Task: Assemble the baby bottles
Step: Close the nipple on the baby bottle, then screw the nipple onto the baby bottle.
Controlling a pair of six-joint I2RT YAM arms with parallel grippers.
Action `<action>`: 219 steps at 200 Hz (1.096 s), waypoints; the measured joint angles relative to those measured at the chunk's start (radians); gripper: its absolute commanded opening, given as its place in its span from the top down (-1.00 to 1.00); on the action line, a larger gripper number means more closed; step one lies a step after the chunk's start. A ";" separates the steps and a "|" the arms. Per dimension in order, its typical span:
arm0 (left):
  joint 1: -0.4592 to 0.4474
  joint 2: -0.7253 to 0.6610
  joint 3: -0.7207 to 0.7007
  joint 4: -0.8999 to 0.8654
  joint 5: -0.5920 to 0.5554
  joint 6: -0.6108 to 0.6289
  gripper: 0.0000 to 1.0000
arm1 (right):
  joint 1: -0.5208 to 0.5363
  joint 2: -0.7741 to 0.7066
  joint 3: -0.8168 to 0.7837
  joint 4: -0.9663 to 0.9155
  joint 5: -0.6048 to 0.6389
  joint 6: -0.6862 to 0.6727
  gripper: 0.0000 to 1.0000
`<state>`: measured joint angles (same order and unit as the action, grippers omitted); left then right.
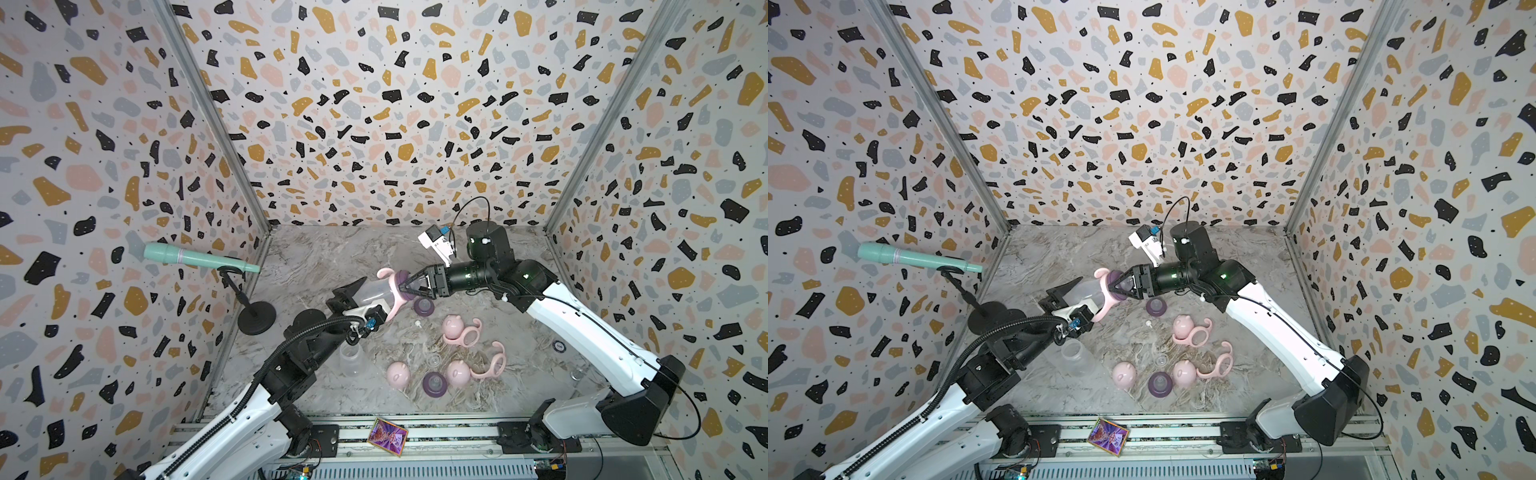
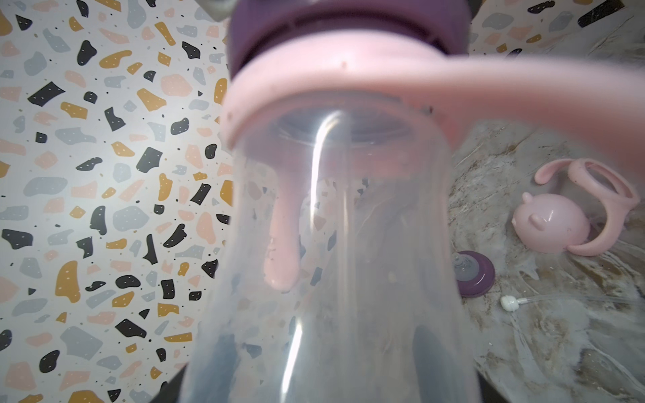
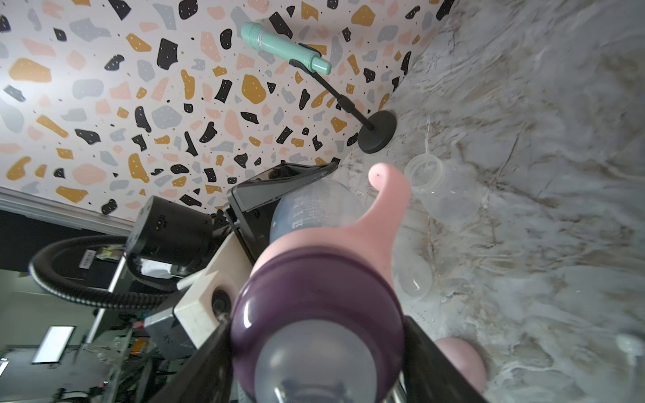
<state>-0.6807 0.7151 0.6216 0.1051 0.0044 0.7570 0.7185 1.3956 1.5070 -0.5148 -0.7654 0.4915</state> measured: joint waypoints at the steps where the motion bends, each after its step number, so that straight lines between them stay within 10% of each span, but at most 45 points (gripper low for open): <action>1: 0.000 0.002 0.004 -0.005 0.005 -0.002 1.00 | 0.000 0.000 0.002 -0.003 0.000 -0.006 1.00; 62: 0.010 0.074 0.118 -0.208 0.264 -0.089 1.00 | 0.068 -0.058 0.085 -0.288 0.132 -0.405 1.00; 219: 0.020 0.188 0.249 -0.658 0.565 -0.068 1.00 | 0.237 -0.058 0.080 -0.509 0.312 -0.698 1.00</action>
<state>-0.6609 0.9031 0.8707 -0.5529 0.5690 0.6891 0.9554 1.3373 1.5871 -1.0233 -0.4534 -0.2070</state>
